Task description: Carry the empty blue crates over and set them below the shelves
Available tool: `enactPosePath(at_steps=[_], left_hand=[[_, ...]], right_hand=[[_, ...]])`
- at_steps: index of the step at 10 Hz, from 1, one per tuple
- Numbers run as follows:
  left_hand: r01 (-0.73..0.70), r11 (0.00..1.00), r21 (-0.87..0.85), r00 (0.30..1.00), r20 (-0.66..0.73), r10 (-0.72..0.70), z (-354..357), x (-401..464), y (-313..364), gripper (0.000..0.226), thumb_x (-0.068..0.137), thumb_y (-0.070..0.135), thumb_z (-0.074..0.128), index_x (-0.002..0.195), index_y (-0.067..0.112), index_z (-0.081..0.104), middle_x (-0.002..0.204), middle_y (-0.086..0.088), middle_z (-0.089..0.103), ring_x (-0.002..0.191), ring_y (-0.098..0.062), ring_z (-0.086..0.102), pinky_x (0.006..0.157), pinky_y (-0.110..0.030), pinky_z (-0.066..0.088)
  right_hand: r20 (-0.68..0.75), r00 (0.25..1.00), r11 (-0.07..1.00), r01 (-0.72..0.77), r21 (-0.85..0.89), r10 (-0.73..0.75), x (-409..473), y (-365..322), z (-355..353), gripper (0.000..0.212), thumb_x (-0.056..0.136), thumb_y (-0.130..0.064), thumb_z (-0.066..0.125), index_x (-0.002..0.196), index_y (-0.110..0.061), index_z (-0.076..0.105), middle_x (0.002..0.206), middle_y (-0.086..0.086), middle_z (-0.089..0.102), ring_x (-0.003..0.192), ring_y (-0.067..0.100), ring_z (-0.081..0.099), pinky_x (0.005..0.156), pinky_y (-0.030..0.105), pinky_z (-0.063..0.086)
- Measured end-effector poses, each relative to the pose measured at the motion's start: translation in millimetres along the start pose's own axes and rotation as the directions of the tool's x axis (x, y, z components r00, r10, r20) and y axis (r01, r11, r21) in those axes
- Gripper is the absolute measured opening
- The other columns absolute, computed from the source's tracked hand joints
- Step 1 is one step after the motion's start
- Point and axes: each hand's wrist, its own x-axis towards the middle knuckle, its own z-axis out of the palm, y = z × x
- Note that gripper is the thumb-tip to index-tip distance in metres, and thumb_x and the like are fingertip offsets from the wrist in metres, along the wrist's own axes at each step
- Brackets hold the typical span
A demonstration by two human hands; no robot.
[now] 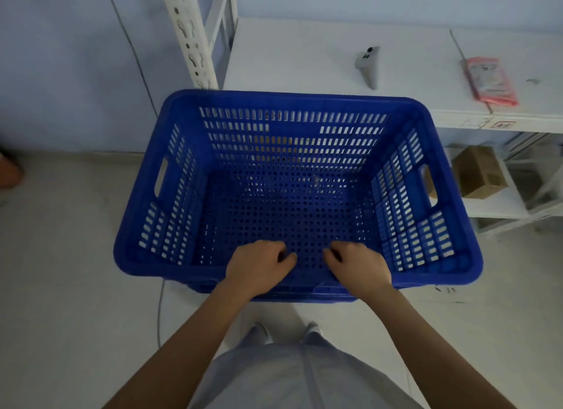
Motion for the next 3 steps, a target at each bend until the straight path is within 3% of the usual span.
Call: enactPosePath(at_steps=[1,2,3], left_hand=[[0.010,0.998,-0.054,0.998,0.066,-0.006,-3,1,-2,0.041,0.094,0.049,0.039,0.076,0.015,0.053,0.076,-0.004,0.064,0.068,-0.019,0.060,0.062,-0.032,0.046],[0.039,0.991,-0.128,0.984,0.175,-0.016,-8,6,-3,0.040,0.095,0.047,0.040,0.074,0.014,0.048,0.072,-0.001,0.054,0.062,-0.015,0.049,0.057,-0.030,0.037],[0.085,0.976,-0.199,0.951,0.310,-0.019,-14,14,-7,0.038,0.095,0.046,0.041,0.077,0.014,0.048,0.079,-0.004,0.052,0.071,-0.016,0.048,0.061,-0.029,0.035]], right_hand=[[-0.034,0.999,0.999,0.043,0.026,-0.043,-4,5,0,0.039,0.098,-0.034,0.036,0.061,-0.021,0.035,0.059,-0.002,0.044,0.054,0.020,0.043,0.046,0.027,0.029],[-0.001,0.995,0.993,0.100,0.059,-0.100,-1,9,-1,0.039,0.098,-0.031,0.038,0.060,-0.022,0.034,0.058,-0.002,0.042,0.054,0.018,0.039,0.047,0.028,0.028],[-0.001,0.988,0.975,0.155,0.161,-0.157,1,16,-5,0.031,0.097,-0.025,0.043,0.068,-0.014,0.047,0.060,0.002,0.047,0.053,0.016,0.036,0.051,0.029,0.029]])
